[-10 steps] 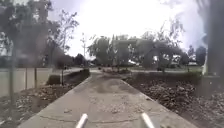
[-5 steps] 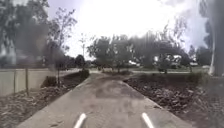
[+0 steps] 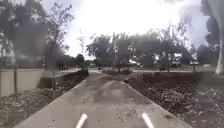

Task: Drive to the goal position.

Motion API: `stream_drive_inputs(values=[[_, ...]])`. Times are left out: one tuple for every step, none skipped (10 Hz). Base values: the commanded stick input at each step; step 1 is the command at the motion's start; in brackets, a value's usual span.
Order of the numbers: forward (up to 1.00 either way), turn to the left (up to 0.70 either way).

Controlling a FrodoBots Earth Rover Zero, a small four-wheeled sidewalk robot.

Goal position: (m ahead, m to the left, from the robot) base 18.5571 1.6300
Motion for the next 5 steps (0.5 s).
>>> stream_drive_inputs(values=[[0.7,0.0],[0.7,0.0],[0.7,0.34],[0.7,0.32],[0.7,0.3]])
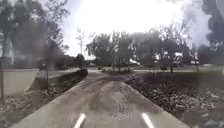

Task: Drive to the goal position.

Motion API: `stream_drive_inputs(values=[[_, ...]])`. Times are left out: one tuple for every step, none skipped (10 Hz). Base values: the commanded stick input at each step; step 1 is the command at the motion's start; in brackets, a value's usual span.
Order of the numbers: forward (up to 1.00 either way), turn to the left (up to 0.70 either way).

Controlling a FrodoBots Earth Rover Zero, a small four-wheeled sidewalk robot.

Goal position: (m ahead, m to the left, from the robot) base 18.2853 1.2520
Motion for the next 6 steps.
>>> stream_drive_inputs(values=[[0.7,0.28],[0.7,0.27],[0.7,0.19],[0.7,0.08],[0.7,0.0],[0.7,0.0]])
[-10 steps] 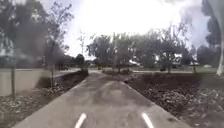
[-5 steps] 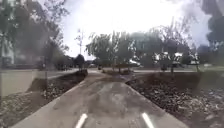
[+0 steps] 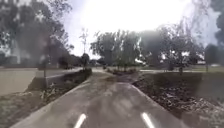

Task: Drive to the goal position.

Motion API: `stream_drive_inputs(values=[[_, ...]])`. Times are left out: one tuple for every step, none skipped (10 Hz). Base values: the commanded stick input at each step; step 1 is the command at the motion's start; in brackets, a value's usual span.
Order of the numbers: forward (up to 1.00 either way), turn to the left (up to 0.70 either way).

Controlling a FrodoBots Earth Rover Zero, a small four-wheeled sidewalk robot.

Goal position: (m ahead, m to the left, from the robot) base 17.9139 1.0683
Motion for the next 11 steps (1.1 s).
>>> stream_drive_inputs(values=[[0.7,0.0],[0.7,0.12],[0.7,0.24],[0.7,0.26],[0.7,0.13],[0.7,0.0],[0.7,0.0],[0.7,0.0],[0.7,0.0],[0.7,0.0],[0.7,0.0]])
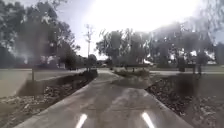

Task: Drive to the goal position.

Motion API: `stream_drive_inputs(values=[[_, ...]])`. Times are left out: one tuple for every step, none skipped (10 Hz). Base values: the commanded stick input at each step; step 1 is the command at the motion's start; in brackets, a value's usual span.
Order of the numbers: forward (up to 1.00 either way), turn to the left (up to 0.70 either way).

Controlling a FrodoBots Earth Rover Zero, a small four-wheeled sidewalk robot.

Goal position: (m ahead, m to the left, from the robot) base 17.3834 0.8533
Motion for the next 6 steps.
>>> stream_drive_inputs(values=[[0.7,0.0],[0.7,0.0],[0.7,0.0],[0.7,0.0],[0.7,0.0],[0.7,0.0]])
